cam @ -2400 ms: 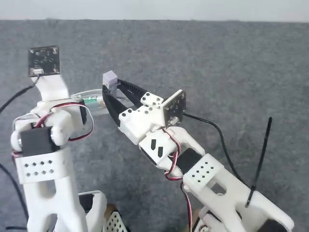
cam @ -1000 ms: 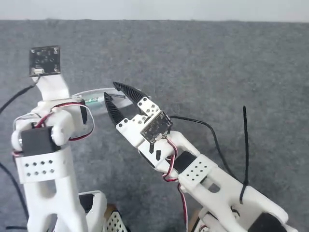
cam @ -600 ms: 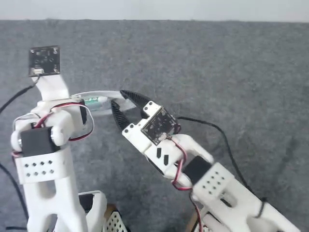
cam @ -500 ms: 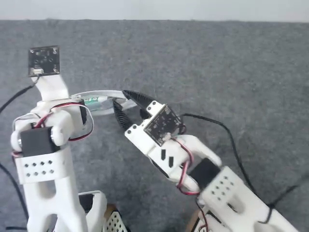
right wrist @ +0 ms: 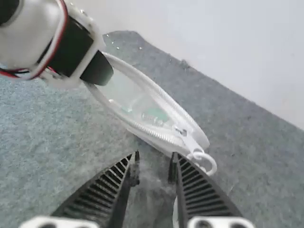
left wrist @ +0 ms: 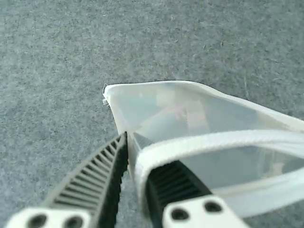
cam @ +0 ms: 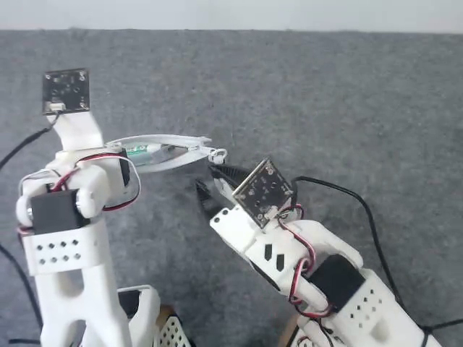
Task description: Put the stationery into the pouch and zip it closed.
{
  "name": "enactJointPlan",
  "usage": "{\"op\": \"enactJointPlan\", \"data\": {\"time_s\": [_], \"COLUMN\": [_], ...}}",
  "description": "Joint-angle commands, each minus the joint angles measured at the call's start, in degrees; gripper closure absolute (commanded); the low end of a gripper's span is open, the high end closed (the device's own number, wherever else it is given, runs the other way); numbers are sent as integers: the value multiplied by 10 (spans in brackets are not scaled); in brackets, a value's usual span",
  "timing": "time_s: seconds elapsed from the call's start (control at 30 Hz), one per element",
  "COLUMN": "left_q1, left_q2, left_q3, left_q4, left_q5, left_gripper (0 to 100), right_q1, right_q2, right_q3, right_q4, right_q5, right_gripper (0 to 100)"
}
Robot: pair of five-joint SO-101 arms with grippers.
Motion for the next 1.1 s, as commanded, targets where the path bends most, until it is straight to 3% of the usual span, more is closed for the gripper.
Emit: {"op": "enactJointPlan", "data": {"time_s": [0.0, 0.2, 0.5, 0.73, 1.07], "left_q1": [3, 3, 3, 3, 3], "left_q2": [-22, -23, -22, -22, -22], "left_q3": [-18, -18, -18, -18, -16], "left_q4": [-13, -13, -13, -12, -11], "left_q5": [-6, -6, -6, -6, -6], "left_gripper": [988, 988, 988, 988, 988], "right_q1": [5, 33, 58, 59, 65], "right_q2": [-18, -20, -16, -8, 114], "right_q3": [-19, 69, 182, 201, 199], "right_q4": [17, -51, -241, -280, -388], "right_q5": [-22, -18, -18, -19, -19], "right_gripper": [818, 808, 810, 811, 811]}}
